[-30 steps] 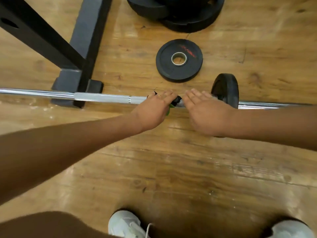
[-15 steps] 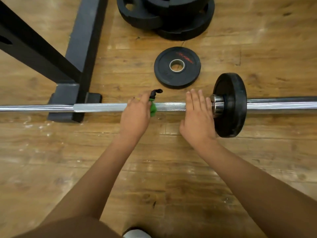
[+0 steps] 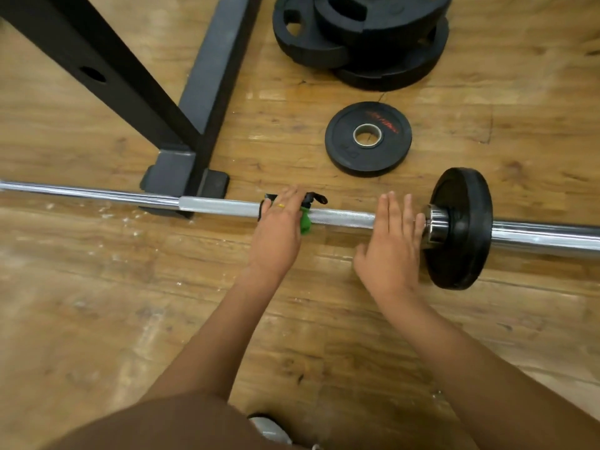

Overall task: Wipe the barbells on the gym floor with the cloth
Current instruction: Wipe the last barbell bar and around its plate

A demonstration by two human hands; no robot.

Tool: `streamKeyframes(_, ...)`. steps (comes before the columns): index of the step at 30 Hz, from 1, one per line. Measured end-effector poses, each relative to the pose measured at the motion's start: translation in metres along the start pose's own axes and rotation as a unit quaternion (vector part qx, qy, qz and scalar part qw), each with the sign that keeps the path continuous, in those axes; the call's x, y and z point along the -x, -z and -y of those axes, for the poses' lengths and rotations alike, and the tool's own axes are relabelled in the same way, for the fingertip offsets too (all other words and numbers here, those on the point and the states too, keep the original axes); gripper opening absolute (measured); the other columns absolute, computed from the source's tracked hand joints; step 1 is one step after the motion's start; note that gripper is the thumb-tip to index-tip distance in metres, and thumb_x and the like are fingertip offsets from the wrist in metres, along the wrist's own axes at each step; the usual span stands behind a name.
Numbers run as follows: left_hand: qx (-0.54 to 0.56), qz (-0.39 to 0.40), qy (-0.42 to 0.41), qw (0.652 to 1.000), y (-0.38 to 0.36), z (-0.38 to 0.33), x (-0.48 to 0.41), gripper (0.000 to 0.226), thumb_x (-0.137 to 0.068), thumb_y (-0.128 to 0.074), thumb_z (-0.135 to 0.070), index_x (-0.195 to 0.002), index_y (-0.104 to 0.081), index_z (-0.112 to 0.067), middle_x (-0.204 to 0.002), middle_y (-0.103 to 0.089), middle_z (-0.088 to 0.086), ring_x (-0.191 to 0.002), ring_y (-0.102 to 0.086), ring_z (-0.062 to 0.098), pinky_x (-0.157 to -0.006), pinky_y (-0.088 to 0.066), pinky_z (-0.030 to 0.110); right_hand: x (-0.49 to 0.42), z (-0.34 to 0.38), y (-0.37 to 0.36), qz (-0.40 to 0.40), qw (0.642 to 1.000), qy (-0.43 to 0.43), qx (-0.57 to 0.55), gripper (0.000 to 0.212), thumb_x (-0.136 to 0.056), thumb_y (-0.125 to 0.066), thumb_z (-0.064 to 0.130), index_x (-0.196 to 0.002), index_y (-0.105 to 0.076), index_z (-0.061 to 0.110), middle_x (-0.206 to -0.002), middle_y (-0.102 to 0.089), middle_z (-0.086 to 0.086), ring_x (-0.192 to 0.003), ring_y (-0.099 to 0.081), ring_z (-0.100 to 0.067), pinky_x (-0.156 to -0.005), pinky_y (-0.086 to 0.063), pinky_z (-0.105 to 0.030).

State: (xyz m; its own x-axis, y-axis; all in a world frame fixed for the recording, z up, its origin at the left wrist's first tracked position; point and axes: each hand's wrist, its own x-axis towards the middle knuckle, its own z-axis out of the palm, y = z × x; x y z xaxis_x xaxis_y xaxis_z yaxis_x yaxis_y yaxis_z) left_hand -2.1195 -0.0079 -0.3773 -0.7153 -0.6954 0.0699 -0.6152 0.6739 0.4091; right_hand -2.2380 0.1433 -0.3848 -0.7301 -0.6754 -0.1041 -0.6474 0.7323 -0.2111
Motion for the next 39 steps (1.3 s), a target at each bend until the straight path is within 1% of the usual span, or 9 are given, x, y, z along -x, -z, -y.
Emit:
streamKeyframes(5, 0.005, 0.025, -0.073, 0.997, -0.012, -0.006, 0.018, 0.056, -0.09, -0.053, 0.006, -0.144, -0.05, -0.011, -0.151, -0.048, 0.009, -0.146, -0.036, 0.025, -0.122, -0.021, 0.051, 0.003, 0.01, 0.0, -0.016, 0.997, -0.021, -0.069, 0.069, -0.096, -0.046, 0.03, -0.158, -0.023, 0.007, -0.167, -0.015, -0.008, -0.155, 0.005, -0.026, -0.123, 0.011, -0.052)
streamKeyframes(9, 0.007, 0.036, -0.109, 0.993, -0.011, 0.015, 0.026, 0.065, -0.09, -0.049, 0.012, -0.15, -0.044, -0.014, -0.161, -0.036, 0.003, -0.152, -0.023, 0.018, -0.123, -0.011, 0.042, -0.002, 0.013, -0.002, -0.032, 0.998, -0.001, -0.06, 0.056, -0.107, -0.028, 0.034, -0.156, -0.028, 0.008, -0.166, -0.018, -0.006, -0.155, 0.002, -0.024, -0.122, 0.012, -0.052)
streamKeyframes(13, 0.011, 0.004, -0.069, 0.998, -0.021, -0.004, 0.037, 0.067, -0.092, -0.054, 0.01, -0.153, -0.039, -0.013, -0.162, -0.033, 0.005, -0.153, -0.021, 0.02, -0.124, -0.008, 0.041, 0.0, 0.009, -0.009, -0.059, 0.997, 0.012, -0.048, 0.055, -0.109, -0.023, 0.035, -0.156, -0.029, 0.009, -0.165, -0.021, -0.004, -0.155, -0.001, -0.023, -0.124, 0.003, -0.052)
streamKeyframes(16, -0.001, -0.012, -0.094, 0.995, -0.035, -0.011, 0.055, 0.078, -0.089, -0.053, 0.014, -0.157, -0.028, -0.013, -0.165, -0.024, 0.004, -0.155, -0.009, 0.016, -0.123, -0.004, 0.04, 0.003, 0.008, -0.013, -0.067, 0.996, 0.016, -0.048, 0.058, -0.107, -0.017, 0.038, -0.157, -0.027, 0.011, -0.166, -0.019, -0.002, -0.155, -0.001, -0.022, -0.125, 0.002, -0.051)
streamKeyframes(20, -0.011, 0.007, -0.119, 0.993, -0.029, -0.005, 0.038, 0.074, -0.087, -0.051, 0.016, -0.154, -0.035, -0.01, -0.163, -0.031, 0.008, -0.153, -0.019, 0.021, -0.123, -0.009, 0.044, 0.004, 0.01, -0.016, -0.074, 0.996, 0.003, -0.054, 0.058, -0.106, -0.016, 0.038, -0.158, -0.025, 0.013, -0.166, -0.018, 0.0, -0.156, -0.001, -0.021, -0.125, 0.002, -0.05)
streamKeyframes(26, -0.017, 0.045, -0.125, 0.991, -0.026, -0.037, 0.021, 0.062, -0.091, -0.038, 0.003, -0.152, -0.039, -0.01, -0.162, -0.033, 0.009, -0.153, -0.021, 0.024, -0.123, -0.008, 0.043, 0.0, 0.017, -0.016, -0.076, 0.994, -0.022, -0.071, 0.057, -0.105, -0.021, 0.036, -0.155, -0.034, 0.012, -0.165, -0.025, 0.0, -0.155, -0.007, -0.019, -0.125, 0.004, -0.05)
streamKeyframes(29, 0.007, 0.015, -0.05, 0.999, -0.016, -0.015, 0.014, 0.068, -0.088, -0.047, 0.013, -0.151, -0.041, -0.012, -0.161, -0.036, 0.006, -0.152, -0.024, 0.021, -0.124, -0.014, 0.043, -0.005, 0.018, -0.014, -0.066, 0.995, -0.027, -0.069, 0.058, -0.104, -0.022, 0.036, -0.155, -0.035, 0.012, -0.165, -0.024, -0.001, -0.155, -0.006, -0.02, -0.124, 0.007, -0.049)
streamKeyframes(32, 0.019, 0.007, 0.007, 1.0, -0.014, -0.011, 0.007, 0.063, -0.093, -0.047, 0.01, -0.151, -0.04, -0.012, -0.161, -0.035, 0.005, -0.153, -0.022, 0.021, -0.126, -0.013, 0.046, -0.008, 0.018, -0.013, -0.057, 0.996, -0.025, -0.058, 0.059, -0.103, -0.019, 0.038, -0.156, -0.034, 0.013, -0.166, -0.022, 0.0, -0.155, -0.004, -0.019, -0.124, 0.008, -0.049)
streamKeyframes(39, -0.015, 0.048, -0.176, 0.983, -0.027, -0.027, -0.004, 0.068, -0.082, -0.046, 0.012, -0.147, -0.046, -0.007, -0.157, -0.041, 0.012, -0.147, -0.035, 0.029, -0.12, -0.023, 0.047, -0.02, 0.017, -0.009, -0.06, 0.997, -0.024, -0.052, 0.058, -0.104, -0.02, 0.036, -0.154, -0.037, 0.011, -0.165, -0.024, -0.002, -0.155, -0.004, -0.02, -0.123, 0.01, -0.047)
